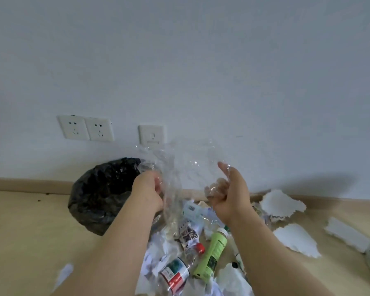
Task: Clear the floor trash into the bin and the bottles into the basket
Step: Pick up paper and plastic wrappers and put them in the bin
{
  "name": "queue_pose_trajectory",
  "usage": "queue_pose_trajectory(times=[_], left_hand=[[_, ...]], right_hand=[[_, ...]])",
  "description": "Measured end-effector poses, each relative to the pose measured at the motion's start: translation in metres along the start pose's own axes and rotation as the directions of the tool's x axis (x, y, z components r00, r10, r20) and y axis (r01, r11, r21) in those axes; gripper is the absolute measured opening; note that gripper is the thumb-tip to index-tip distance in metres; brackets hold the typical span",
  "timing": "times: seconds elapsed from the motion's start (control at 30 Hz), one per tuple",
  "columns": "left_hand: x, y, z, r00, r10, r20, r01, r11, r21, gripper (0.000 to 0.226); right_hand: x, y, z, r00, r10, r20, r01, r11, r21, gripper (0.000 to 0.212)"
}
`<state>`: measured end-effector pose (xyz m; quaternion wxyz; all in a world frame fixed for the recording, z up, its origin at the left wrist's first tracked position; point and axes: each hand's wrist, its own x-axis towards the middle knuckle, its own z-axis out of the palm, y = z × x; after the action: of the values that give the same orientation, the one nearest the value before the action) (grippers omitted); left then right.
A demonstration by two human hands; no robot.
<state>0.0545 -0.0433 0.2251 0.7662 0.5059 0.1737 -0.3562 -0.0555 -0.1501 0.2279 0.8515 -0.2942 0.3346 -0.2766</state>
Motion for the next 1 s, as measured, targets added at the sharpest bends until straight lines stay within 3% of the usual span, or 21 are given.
queue_pose_trajectory(times=[0.07, 0.17, 0.23, 0.33, 0.4, 0.43, 0.5, 0.57, 0.67, 0.73, 0.83, 0.9, 1.0], left_hand=[[-0.006, 0.009, 0.004, 0.992, 0.022, 0.123, -0.021, 1.0, -0.009, 0.015], [-0.002, 0.018, 0.009, 0.971, 0.019, 0.238, -0.027, 0.999, 0.031, 0.055], [0.002, 0.015, 0.009, 0.951, 0.009, 0.31, -0.035, 0.996, 0.078, 0.056], [0.004, 0.01, 0.009, 0.954, -0.022, 0.3, -0.02, 0.99, 0.137, 0.054], [0.009, 0.009, 0.01, 0.944, -0.026, 0.329, -0.017, 0.992, 0.128, 0.082], [0.012, 0.009, 0.011, 0.953, 0.003, 0.304, -0.045, 0.99, 0.131, 0.095], [0.017, 0.005, 0.013, 0.964, 0.129, 0.234, -0.171, 0.971, 0.168, 0.095], [0.024, 0.002, 0.016, 0.949, 0.26, 0.179, -0.286, 0.948, 0.139, 0.082], [0.028, 0.0, 0.015, 0.92, 0.386, 0.066, -0.387, 0.922, 0.008, 0.064], [0.027, 0.0, 0.016, 0.906, 0.412, -0.099, -0.423, 0.896, -0.139, 0.049], [0.021, 0.0, 0.019, 0.87, 0.427, -0.245, -0.487, 0.82, -0.3, 0.048], [0.015, -0.002, 0.024, 0.839, 0.488, -0.24, -0.541, 0.794, -0.278, 0.061], [0.009, -0.011, 0.03, 0.782, 0.62, -0.056, -0.618, 0.784, 0.051, 0.078]], right_hand=[[0.009, -0.002, 0.0, 0.997, 0.056, 0.049, -0.053, 0.996, -0.065, 0.007], [0.019, -0.002, -0.001, 0.984, 0.088, 0.153, -0.053, 0.975, -0.217, 0.01], [0.021, 0.002, -0.002, 0.97, 0.081, 0.228, 0.013, 0.923, -0.384, 0.011], [0.024, 0.012, -0.004, 0.923, 0.114, 0.367, 0.179, 0.716, -0.675, 0.014], [0.024, 0.017, -0.005, 0.896, 0.189, 0.402, 0.238, 0.561, -0.793, 0.017], [0.024, 0.019, -0.005, 0.891, 0.214, 0.4, 0.25, 0.503, -0.827, 0.018], [0.023, 0.02, -0.002, 0.899, 0.198, 0.391, 0.269, 0.454, -0.849, 0.017], [0.024, 0.02, 0.002, 0.925, 0.091, 0.37, 0.275, 0.511, -0.815, 0.012], [0.025, 0.016, 0.008, 0.968, -0.023, 0.252, 0.193, 0.712, -0.675, 0.023], [0.024, 0.014, 0.008, 0.972, 0.064, 0.228, 0.077, 0.826, -0.558, 0.044], [0.015, 0.014, 0.01, 0.929, 0.219, 0.298, -0.011, 0.822, -0.569, 0.066], [0.011, 0.016, 0.018, 0.909, 0.254, 0.332, -0.043, 0.848, -0.529, 0.071], [0.014, 0.012, 0.035, 0.948, 0.167, 0.27, -0.086, 0.954, -0.287, 0.069]])
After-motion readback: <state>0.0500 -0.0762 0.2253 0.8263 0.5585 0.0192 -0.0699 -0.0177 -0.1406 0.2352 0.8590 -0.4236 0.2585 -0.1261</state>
